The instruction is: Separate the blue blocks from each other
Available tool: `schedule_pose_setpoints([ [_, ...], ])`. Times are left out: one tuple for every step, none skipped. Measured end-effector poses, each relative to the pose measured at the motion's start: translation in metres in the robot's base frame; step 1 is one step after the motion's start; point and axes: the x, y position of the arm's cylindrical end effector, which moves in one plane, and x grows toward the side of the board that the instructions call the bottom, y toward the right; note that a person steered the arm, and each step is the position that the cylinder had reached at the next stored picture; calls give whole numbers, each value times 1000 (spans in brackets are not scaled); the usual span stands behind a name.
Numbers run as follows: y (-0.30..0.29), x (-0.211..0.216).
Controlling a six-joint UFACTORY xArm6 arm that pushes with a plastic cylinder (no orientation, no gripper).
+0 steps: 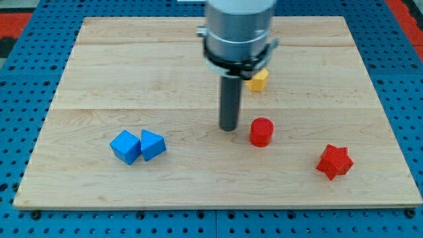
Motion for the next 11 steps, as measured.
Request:
schedule_pose_setpoints([
  [18, 21],
  [80, 21],
  [67, 21],
  [-34, 21],
  [-87, 37],
  [-149, 27],
  [-172, 27],
  [-174, 50],
  [-183, 67],
  [-221, 77],
  [-220, 79],
])
